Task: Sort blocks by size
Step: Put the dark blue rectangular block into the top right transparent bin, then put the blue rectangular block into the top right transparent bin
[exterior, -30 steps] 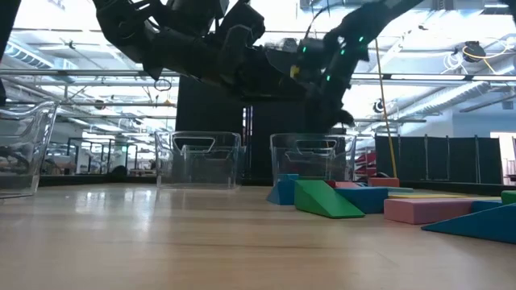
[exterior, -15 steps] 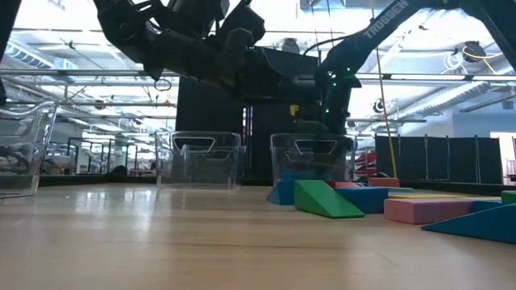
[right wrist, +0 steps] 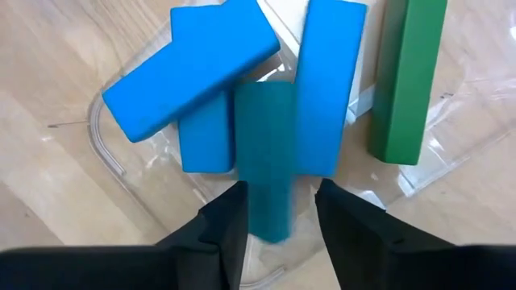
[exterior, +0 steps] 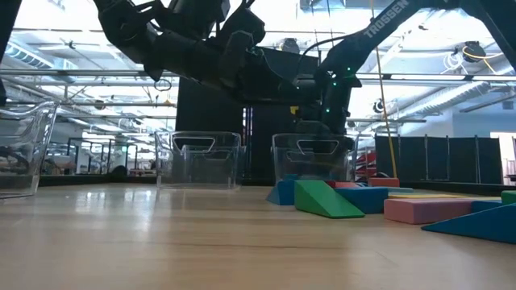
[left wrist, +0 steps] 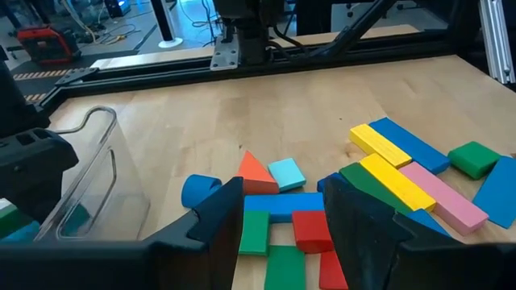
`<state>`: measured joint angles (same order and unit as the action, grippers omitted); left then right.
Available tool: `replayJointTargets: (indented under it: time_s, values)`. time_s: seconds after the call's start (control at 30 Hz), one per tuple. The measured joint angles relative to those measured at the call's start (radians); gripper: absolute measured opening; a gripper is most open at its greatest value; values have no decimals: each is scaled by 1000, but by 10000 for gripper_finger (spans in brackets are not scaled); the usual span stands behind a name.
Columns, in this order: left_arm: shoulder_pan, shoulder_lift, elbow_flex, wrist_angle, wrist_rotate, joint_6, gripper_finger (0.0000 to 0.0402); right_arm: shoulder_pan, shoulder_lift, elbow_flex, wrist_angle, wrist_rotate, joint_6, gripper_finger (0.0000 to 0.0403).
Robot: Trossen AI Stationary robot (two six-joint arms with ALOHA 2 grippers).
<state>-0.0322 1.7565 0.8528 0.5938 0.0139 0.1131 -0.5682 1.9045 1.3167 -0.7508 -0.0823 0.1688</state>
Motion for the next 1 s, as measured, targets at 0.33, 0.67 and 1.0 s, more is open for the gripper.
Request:
replayJointTargets:
  time_s: [0.33, 0.67, 1.0]
  values:
    - [0, 0, 0, -5, 0, 31, 173, 1, -13, -2, 0, 2, -3, 168]
    - [0, 0, 0, -11, 0, 57, 173, 27, -212, -2, -30, 12, -37, 168]
    - [-3, 0, 0, -24, 42, 85, 173, 98, -387, -2, -204, 118, -30, 169]
